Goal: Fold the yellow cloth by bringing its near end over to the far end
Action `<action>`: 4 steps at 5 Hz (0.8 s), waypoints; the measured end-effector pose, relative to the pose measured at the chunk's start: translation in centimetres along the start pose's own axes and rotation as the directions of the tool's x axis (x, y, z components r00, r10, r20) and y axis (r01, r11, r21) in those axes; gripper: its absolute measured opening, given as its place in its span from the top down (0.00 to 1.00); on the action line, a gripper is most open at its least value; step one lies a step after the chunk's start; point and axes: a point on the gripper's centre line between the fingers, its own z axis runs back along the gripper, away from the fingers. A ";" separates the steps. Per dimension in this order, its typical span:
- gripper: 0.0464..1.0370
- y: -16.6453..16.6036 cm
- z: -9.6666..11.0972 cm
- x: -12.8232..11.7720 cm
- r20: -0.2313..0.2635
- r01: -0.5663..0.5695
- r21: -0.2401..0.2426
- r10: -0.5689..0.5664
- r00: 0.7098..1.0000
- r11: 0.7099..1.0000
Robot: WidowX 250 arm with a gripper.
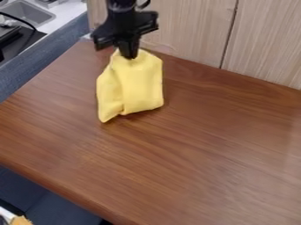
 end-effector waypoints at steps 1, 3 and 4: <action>0.99 0.4 -3.2 0.2 0.001 -0.083 0.035 0.083 0.997 0.996; 0.98 1.3 -5.8 0.4 -0.044 -0.121 0.089 0.125 0.991 0.989; 0.84 1.7 -5.4 0.3 -0.092 -0.137 0.127 0.149 0.985 0.982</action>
